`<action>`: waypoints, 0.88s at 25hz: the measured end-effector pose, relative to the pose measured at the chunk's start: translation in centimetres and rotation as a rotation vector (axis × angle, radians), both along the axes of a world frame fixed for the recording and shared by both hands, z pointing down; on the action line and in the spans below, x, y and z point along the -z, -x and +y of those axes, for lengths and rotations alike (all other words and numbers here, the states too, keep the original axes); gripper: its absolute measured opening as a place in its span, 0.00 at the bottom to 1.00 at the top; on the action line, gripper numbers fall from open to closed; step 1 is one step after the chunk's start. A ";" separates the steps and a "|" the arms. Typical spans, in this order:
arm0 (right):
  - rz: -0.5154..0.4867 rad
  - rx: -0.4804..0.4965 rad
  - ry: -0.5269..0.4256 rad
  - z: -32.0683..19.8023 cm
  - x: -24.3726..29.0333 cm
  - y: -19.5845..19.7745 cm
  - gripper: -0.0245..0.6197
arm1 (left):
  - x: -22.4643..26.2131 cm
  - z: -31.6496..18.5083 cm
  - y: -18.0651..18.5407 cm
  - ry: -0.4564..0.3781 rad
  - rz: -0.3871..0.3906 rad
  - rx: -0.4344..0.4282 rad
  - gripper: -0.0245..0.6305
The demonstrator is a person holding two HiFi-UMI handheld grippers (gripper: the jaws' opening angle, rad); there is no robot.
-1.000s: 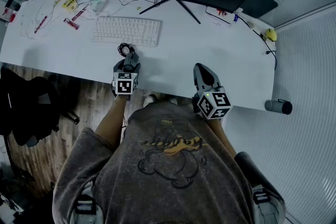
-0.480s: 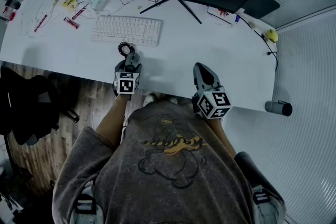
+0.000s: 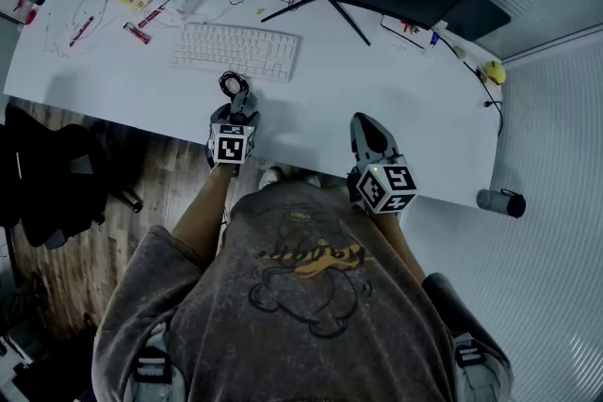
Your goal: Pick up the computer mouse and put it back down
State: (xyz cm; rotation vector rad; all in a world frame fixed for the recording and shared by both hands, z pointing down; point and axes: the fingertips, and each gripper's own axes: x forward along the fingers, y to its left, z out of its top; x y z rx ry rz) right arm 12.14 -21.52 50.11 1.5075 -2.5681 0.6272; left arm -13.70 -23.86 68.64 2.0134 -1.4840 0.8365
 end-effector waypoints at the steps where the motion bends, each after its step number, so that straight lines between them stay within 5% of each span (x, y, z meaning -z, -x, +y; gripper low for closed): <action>1: -0.001 0.004 0.000 0.0 0.0 0.1 0.05 | 0.3 0.0 0.0 -0.006 0.006 0.005 0.52; 22: -0.032 0.122 -0.045 -0.1 1.3 3.7 0.05 | 19.1 0.6 -0.1 -0.398 0.212 0.054 0.52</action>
